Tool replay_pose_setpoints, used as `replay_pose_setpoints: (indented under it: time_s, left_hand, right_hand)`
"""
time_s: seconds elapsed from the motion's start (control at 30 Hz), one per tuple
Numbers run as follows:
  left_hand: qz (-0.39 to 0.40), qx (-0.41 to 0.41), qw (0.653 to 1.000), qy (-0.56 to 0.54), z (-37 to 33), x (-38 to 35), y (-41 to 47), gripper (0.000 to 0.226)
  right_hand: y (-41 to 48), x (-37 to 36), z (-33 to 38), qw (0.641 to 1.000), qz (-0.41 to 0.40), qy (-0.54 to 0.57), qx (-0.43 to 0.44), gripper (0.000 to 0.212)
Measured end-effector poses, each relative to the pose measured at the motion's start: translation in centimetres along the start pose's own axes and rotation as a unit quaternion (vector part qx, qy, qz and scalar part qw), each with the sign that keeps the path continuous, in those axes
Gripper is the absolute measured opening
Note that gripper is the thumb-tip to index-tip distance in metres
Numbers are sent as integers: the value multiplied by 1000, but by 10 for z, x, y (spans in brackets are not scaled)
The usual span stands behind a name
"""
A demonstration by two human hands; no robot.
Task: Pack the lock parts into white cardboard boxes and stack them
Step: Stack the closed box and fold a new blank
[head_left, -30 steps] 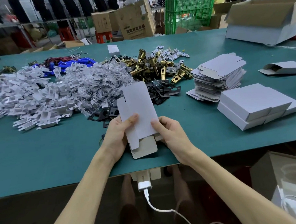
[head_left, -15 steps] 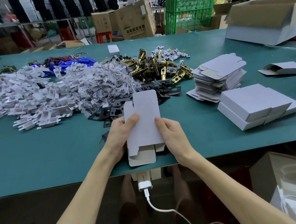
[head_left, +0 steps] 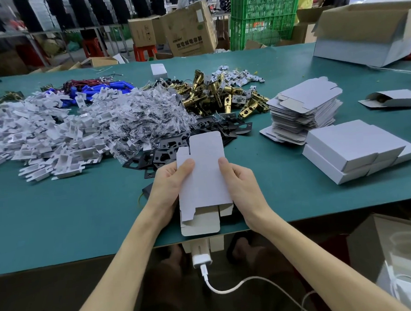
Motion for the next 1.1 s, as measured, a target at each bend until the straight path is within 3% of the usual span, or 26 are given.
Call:
replay_pose_setpoints:
  time_s: [0.17,0.43,0.8,0.93,1.1]
  left_hand:
    - [12,-4,1000,17,1,-1,0,29]
    - [43,-31,995,87,3,-2,-3,28]
    - [27,-64,995,70,3,-2,-1,28]
    - [4,-90,994,55,0,-2,-1,64]
    - [-2,-92,992,82,1,-4,0,69]
  right_hand:
    - [1,2,-3,1000,-22,6,-5,53]
    - [0,10,-6,991,-133,30,2,49]
    - [1,8,-6,996,-91,6,11,45]
    - [0,5,-7,998,-45,-36,27,51]
    - [0,3,-7,999,-19,-12,37,21]
Point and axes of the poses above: each hand's wrist, its own y-axis towards the middle knuckle, its own x-axis out of the back of the hand, z = x × y, the point moved 2 cm from there along y, towards the middle knuckle, and after that the axes turned 12 degrees about x, right-handed, at the moved point
